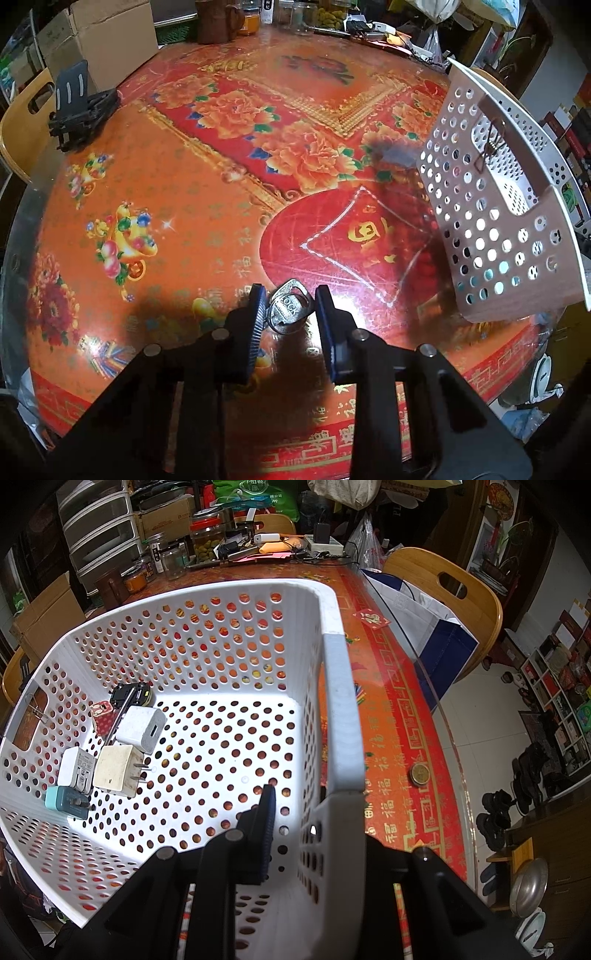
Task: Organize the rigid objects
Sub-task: 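Lift the keys into the basket and open the left gripper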
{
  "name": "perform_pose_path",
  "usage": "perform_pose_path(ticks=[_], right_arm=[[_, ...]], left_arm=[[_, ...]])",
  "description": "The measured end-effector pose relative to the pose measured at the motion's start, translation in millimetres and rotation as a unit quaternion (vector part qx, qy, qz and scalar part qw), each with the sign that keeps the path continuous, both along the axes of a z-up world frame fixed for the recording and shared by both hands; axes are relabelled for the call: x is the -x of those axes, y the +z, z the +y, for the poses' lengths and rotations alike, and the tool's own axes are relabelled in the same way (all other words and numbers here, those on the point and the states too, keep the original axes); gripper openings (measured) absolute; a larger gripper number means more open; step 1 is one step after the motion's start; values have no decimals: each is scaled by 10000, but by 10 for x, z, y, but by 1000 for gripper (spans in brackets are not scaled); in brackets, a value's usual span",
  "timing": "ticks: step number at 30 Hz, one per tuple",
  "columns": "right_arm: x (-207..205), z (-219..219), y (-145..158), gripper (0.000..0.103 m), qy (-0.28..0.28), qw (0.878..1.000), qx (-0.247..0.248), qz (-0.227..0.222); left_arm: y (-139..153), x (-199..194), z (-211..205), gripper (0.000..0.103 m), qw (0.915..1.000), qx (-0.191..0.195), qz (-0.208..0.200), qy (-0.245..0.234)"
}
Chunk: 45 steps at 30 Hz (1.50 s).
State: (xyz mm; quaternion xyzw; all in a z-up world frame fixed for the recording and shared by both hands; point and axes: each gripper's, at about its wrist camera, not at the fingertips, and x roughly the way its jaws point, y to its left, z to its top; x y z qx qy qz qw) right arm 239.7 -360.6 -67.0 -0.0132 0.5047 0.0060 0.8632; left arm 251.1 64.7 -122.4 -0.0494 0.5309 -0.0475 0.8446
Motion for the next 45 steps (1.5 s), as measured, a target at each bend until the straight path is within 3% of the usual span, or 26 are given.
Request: perform_pose_path(ticks=[29,39,45], right_arm=[[-3,-1,4,19,-2,10000,2,5],[-6,0,2,19,5,10000,2,6],[-6,0,2,19,1,10000,2,10]], left_arm=[[475,49,-19,25,9989,-95,-450,13],[1147,-12,-347,25,9944,-236,-981,-303],[1664,-120,-861,25,9872,-318,-1349,-785]])
